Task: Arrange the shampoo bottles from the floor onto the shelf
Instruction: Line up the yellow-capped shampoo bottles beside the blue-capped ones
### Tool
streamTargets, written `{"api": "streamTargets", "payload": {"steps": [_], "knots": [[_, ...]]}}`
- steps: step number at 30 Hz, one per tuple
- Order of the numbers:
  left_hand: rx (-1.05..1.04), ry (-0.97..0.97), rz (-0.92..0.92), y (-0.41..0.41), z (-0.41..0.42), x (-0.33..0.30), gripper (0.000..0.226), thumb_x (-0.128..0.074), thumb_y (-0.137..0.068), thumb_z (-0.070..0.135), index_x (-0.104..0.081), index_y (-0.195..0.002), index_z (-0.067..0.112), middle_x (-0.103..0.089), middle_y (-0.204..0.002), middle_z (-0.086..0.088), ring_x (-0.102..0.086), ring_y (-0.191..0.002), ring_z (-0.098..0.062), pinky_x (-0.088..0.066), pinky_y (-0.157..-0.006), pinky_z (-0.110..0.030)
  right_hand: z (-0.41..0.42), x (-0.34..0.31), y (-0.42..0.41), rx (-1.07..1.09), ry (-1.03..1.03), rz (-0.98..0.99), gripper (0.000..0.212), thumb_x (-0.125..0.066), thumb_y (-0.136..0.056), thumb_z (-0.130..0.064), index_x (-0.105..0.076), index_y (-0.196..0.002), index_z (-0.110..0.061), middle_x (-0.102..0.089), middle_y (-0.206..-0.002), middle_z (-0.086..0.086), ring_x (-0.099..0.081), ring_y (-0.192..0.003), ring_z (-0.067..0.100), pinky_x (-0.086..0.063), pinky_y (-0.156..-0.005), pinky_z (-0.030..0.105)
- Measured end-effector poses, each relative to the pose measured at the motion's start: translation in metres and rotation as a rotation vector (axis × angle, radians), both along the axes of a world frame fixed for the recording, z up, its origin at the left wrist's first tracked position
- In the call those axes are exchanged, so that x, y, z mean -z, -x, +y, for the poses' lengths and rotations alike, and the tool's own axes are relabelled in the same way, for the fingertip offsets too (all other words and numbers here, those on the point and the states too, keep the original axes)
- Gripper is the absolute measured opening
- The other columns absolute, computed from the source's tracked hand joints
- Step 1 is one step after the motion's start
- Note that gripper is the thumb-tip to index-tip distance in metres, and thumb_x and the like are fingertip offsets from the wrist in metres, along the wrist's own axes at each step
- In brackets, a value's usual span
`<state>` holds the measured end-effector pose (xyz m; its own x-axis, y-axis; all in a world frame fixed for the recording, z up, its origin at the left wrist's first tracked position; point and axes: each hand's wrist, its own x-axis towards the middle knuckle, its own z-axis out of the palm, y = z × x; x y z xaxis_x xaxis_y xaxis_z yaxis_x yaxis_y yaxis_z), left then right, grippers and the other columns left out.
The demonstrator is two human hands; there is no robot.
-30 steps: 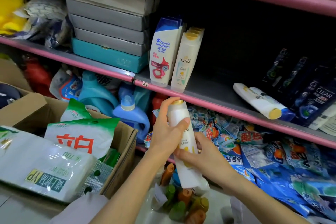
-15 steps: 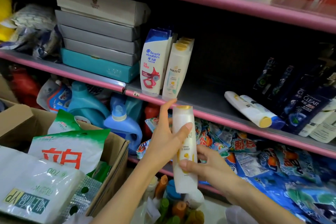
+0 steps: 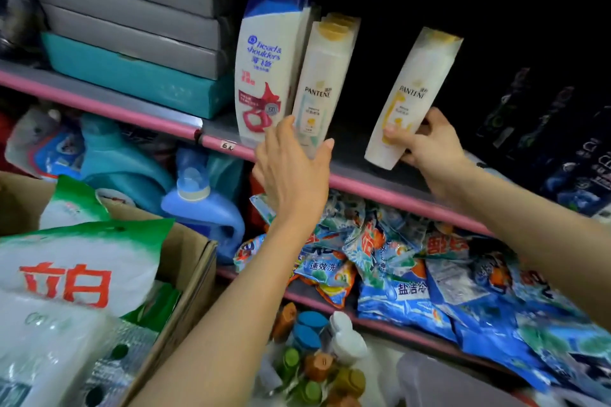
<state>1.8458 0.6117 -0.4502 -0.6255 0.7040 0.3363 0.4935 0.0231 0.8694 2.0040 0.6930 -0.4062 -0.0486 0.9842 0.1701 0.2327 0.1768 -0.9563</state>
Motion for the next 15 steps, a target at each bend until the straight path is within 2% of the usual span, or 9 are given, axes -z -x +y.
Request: {"api": "streamTargets", "payload": {"steps": [5, 9, 15], "knots": [[-0.067, 0.07, 0.011, 0.002, 0.011, 0.014, 0.059, -0.065, -0.083, 0.043, -0.043, -0.134, 0.021, -0.047, -0.139, 0.001, -0.036, -0.128, -0.026, -0.03, -0.099, -0.044, 0.055, 0.027, 0.017, 0.069, -0.007, -0.038, 0.046, -0.078, -0.078, -0.016, -0.053, -0.116, -0.01, -0.066, -0.111, 0.005, -0.065, -0.102, 0.021, -0.054, -0.09, 0.044], [-0.075, 0.079, 0.074, 0.006, 0.014, 0.018, 0.057, -0.065, -0.082, 0.044, -0.045, -0.132, 0.025, -0.05, -0.136, 0.005, -0.036, -0.123, -0.025, -0.027, -0.095, -0.04, 0.086, 0.035, 0.031, 0.143, -0.079, -0.075, 0.039, -0.077, -0.078, -0.021, -0.057, -0.11, -0.013, -0.065, -0.098, -0.001, -0.065, -0.093, 0.018, -0.056, -0.086, 0.042], [-0.107, 0.096, 0.152, 0.017, 0.021, 0.022, 0.057, -0.068, -0.079, 0.048, -0.049, -0.129, 0.028, -0.056, -0.126, 0.005, -0.035, -0.118, -0.021, -0.019, -0.084, -0.03, 0.126, 0.038, 0.046, 0.111, -0.079, -0.069, 0.04, -0.074, -0.082, -0.024, -0.058, -0.116, -0.012, -0.065, -0.113, 0.006, -0.064, -0.103, 0.021, -0.054, -0.091, 0.043]]}}
